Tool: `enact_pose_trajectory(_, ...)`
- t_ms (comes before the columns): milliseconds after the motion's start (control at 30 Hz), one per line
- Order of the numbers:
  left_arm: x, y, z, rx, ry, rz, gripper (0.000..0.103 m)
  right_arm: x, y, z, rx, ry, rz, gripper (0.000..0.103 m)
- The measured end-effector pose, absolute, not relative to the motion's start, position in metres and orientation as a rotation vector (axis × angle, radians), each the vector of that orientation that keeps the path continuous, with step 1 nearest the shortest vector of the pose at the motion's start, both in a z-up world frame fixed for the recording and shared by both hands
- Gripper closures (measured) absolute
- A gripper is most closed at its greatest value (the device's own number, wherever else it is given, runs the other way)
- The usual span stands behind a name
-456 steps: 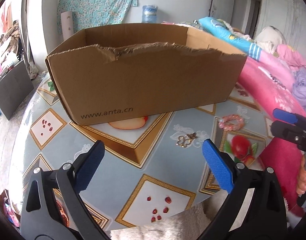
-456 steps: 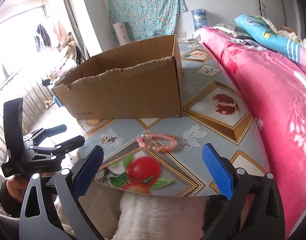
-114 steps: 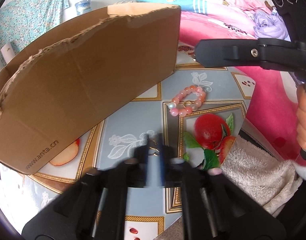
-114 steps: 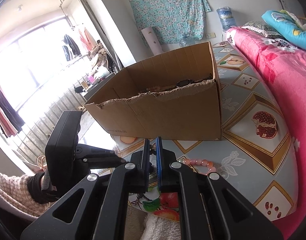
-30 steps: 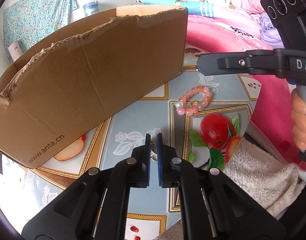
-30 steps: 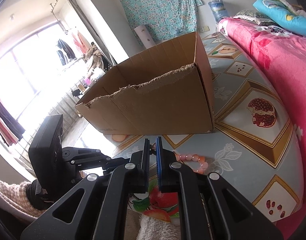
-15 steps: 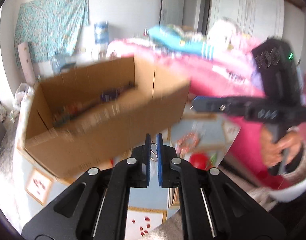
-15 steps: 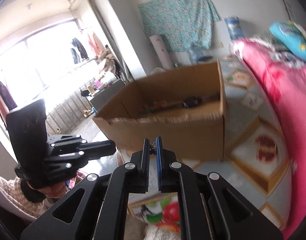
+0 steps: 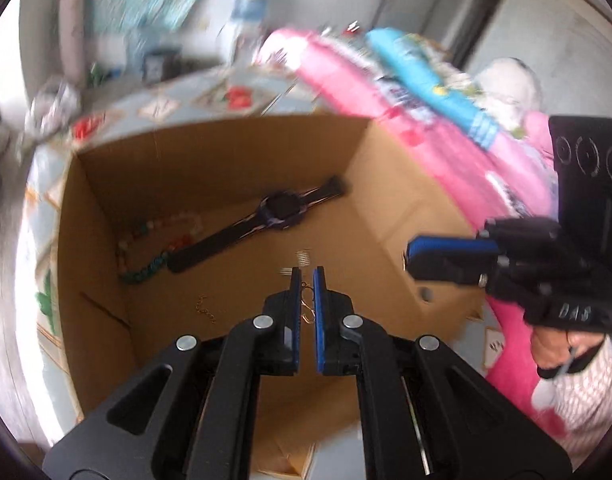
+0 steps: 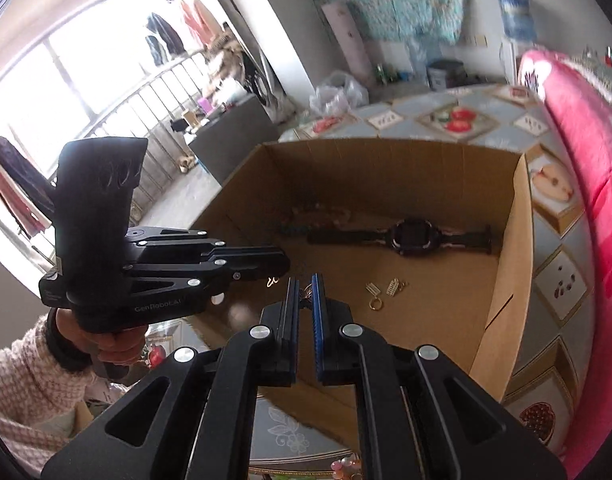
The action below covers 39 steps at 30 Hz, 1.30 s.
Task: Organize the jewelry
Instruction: 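Carry both charms into the cardboard box and open both grippers, then withdraw both grippers from the box back over the table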
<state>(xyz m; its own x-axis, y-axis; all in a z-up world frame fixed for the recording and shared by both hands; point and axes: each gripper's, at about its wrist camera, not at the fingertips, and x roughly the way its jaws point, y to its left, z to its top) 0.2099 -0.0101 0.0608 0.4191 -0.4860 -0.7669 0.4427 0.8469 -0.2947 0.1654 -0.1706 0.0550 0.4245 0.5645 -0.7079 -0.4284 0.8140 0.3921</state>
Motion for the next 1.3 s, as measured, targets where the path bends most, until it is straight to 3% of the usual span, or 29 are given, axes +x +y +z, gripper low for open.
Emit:
enact_pose_trajectory(267,0.248,-0.010,0.031,-0.120,1.113,-0.479,0.097,0.196,-0.169,0.030,0.124,1.062,0.534,0.096)
enact_pose_trajectory(333,0.247,-0.009,0.032,-0.118,1.108,-0.459,0.088,0.195,-0.169,0.031,0.111,1.049,0.522,0.095)
enact_pose_trajectory(667,0.241,-0.009,0.040,-0.085,1.078,-0.435,0.079,0.187,-0.183,0.045,0.129,0.997,0.504,0.095)
enact_pose_trajectory(833,0.223,-0.007,0.056,-0.055,0.972,-0.428,0.072,0.165,-0.197,0.072,0.150,0.884,0.514,0.095)
enact_pose_trajectory(867,0.210,-0.004,0.064,-0.048,0.910,-0.431,0.070,0.159,-0.200,0.078,0.155,0.858,0.515,0.095)
enact_pose_trajectory(933,0.186,0.001,0.076,-0.035,0.813,-0.433,0.054,0.135,-0.212,0.095,0.175,0.779,0.516,0.095)
enact_pose_trajectory(1000,0.153,0.008,0.085,-0.032,0.722,-0.447,0.048,0.106,-0.227,0.106,0.194,0.705,0.502,0.087)
enact_pose_trajectory(1100,0.102,0.017,0.091,-0.033,0.630,-0.498,0.028,0.059,-0.250,0.114,0.206,0.630,0.452,0.083)
enact_pose_trajectory(1200,0.062,0.021,0.085,-0.028,0.603,-0.531,0.017,0.026,-0.270,0.103,0.245,0.636,0.414,0.082)
enact_pose_trajectory(1300,0.036,0.016,0.066,-0.037,0.638,-0.560,0.012,0.015,-0.277,0.070,0.296,0.739,0.384,0.082)
